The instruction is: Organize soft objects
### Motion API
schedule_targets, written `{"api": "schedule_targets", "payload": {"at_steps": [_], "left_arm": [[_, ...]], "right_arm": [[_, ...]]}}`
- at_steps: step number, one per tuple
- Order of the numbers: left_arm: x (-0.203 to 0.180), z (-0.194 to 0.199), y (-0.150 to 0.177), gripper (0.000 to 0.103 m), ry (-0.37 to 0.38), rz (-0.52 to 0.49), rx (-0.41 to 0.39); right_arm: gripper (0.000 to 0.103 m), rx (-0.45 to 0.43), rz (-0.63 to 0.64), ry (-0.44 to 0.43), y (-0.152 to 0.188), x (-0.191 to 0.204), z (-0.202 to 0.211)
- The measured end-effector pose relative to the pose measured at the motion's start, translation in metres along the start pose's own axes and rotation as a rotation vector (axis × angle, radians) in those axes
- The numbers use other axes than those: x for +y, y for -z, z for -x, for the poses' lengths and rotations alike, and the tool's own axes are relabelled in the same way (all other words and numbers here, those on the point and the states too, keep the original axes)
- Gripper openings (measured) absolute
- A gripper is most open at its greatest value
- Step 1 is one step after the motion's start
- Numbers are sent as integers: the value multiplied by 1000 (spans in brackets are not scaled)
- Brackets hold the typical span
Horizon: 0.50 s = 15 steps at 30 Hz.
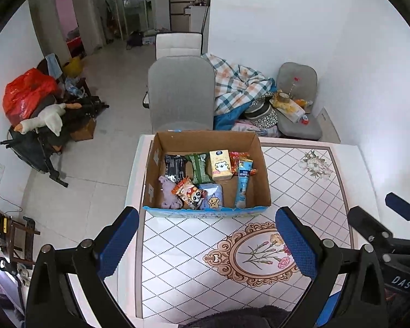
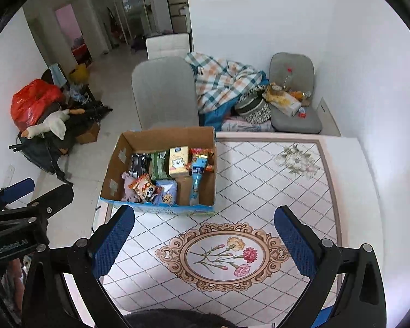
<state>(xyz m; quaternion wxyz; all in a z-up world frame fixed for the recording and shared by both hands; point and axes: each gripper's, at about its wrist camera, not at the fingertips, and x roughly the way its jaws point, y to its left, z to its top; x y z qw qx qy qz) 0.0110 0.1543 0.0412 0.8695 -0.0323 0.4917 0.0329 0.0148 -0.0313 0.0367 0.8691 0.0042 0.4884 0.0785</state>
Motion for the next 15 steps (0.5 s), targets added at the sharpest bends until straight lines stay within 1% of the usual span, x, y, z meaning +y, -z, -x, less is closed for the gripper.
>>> {"api": "schedule_targets", "payload": {"at_steps": [5,15], "left_arm": [[-2,12,5,102,-15,-11,-17],[3,24,11,102,-30,20,-31]], "right_arm": [[103,-32,-3,1,-1,-2,21],[103,-46,4,10,-4,-2,29]]}}
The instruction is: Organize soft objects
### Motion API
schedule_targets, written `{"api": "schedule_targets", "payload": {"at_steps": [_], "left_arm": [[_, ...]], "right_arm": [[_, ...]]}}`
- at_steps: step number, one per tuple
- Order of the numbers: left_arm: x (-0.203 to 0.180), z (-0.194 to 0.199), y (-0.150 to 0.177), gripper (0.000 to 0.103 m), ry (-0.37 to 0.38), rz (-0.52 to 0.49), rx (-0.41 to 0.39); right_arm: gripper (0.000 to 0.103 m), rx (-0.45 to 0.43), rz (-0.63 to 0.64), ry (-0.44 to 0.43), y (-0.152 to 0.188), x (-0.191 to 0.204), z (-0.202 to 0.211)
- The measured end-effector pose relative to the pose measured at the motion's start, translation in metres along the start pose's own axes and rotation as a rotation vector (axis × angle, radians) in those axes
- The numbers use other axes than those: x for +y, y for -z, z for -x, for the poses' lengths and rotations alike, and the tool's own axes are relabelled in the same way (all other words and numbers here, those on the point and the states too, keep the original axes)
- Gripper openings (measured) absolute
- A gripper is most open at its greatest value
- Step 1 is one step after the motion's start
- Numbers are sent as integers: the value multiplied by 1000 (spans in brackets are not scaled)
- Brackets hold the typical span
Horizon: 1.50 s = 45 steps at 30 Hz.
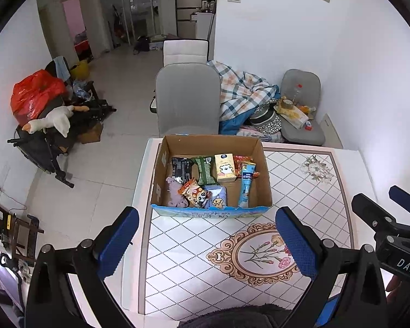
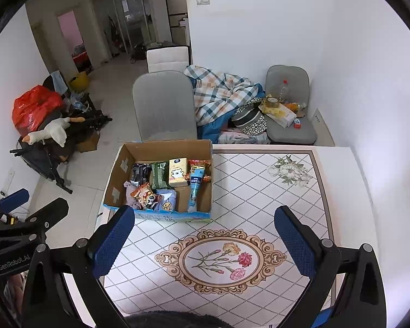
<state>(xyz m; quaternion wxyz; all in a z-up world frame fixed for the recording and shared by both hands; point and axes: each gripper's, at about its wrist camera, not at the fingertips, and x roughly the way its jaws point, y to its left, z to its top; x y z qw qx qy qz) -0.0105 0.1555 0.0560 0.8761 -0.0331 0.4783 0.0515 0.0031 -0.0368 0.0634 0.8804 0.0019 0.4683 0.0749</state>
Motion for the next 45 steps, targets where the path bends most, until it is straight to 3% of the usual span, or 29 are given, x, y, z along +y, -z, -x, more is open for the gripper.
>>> {"api": "schedule_targets", "payload": {"at_steps": [45], "left_arm": [[2,-4,-7,102,-8,5,-4]], "right_arm": [[103,-23,-14,40,-12,4,-2]]}}
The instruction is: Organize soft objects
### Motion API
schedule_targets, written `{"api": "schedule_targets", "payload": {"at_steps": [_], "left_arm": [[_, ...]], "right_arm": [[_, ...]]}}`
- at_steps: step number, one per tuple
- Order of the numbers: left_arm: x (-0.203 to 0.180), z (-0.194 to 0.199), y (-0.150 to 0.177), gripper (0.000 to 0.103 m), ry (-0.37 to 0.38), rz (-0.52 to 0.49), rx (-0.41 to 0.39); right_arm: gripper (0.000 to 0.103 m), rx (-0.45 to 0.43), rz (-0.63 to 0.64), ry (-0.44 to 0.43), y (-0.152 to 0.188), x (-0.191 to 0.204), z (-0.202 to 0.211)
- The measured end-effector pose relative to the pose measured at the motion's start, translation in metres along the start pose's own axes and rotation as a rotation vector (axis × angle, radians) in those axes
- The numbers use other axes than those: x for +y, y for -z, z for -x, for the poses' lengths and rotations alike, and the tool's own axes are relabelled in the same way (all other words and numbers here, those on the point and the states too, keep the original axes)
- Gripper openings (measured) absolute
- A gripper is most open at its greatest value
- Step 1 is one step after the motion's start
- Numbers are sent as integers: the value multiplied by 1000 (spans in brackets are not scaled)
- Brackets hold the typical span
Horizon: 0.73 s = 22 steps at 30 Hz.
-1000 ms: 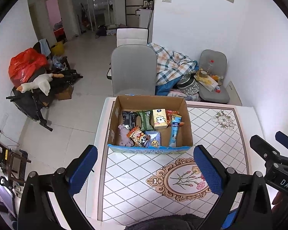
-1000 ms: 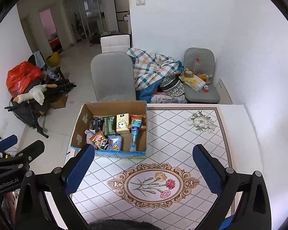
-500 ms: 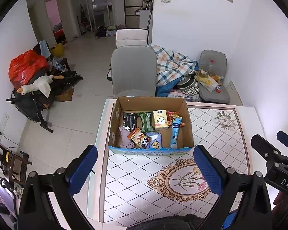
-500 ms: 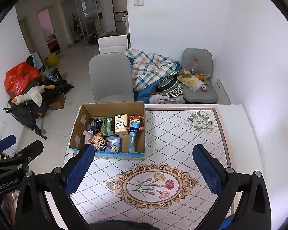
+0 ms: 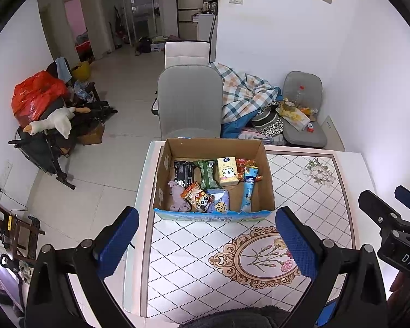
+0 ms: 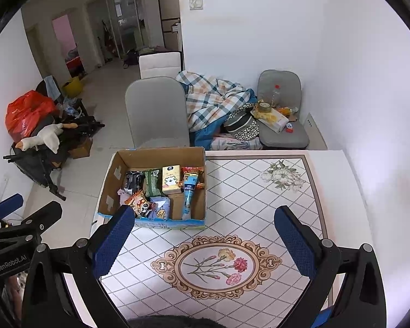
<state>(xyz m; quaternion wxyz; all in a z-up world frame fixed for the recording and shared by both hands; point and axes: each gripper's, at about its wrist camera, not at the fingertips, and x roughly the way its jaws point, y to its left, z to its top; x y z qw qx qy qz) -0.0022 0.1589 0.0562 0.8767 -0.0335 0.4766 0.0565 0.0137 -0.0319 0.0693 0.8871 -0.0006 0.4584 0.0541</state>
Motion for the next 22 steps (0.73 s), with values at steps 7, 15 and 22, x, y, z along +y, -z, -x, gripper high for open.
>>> {"api": "schedule_targets", "payload": {"at_steps": [7,15,22], "left_arm": [[1,1,-2,102,-1,3,-3],[2,2,-1,102,-7,10,-2],[3,5,0,102,-10,8,-13]], "right_arm": [[103,0,1,1,0,1,1],[103,-1,2,2,0,2,2],[103,-2,3,4,0,3,3]]}}
